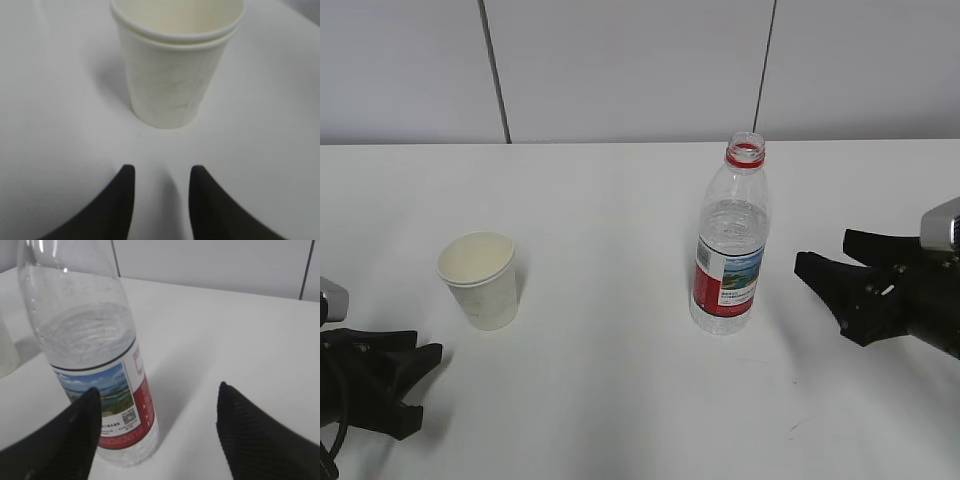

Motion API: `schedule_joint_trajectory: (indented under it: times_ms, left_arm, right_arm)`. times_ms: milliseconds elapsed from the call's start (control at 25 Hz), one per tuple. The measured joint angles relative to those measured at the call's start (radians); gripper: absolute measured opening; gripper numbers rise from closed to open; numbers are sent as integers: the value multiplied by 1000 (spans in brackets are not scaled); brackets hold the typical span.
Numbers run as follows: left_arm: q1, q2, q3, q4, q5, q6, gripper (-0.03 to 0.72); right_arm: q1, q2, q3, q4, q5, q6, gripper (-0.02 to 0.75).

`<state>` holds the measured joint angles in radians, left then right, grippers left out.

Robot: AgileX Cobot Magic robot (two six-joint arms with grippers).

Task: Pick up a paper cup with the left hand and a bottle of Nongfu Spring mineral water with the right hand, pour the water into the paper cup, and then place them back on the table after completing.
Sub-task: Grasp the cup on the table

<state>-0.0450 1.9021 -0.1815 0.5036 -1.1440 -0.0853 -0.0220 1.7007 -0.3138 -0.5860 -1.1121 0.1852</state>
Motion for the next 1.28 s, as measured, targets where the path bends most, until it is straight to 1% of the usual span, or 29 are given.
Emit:
schedule_joint_trajectory:
  times_ms: [120, 400, 520, 600, 680, 760, 840, 880, 1000, 1280]
  left_arm:
    - [0, 1, 0, 0, 0, 0, 238]
    - [0, 1, 0, 11, 0, 1, 238]
    - [0, 1, -1, 11, 0, 1, 260]
    - [0, 1, -9, 11, 0, 1, 318]
    - [0, 1, -22, 11, 0, 1, 414]
    - [0, 1, -35, 11, 0, 1, 531]
    - [0, 1, -51, 11, 0, 1, 610]
    - [0, 1, -62, 12, 0, -3, 634]
    - [0, 1, -88, 17, 0, -19, 658]
    - [0, 2, -122, 52, 0, -23, 658]
  right_arm:
    - [0, 0, 0, -20, -16, 2, 532]
    - [0, 2, 0, -24, -25, 2, 531]
    - [0, 2, 0, -24, -25, 2, 531]
    - [0, 2, 0, -24, -25, 2, 531]
    - [0, 2, 0, -24, -25, 2, 531]
    - [0, 2, 0, -24, -25, 2, 531]
    - [0, 2, 0, -24, -25, 2, 531]
    - [0, 2, 0, -24, -25, 2, 531]
    - [0, 2, 0, -24, -25, 2, 531]
    - [0, 2, 0, -22, -26, 2, 531]
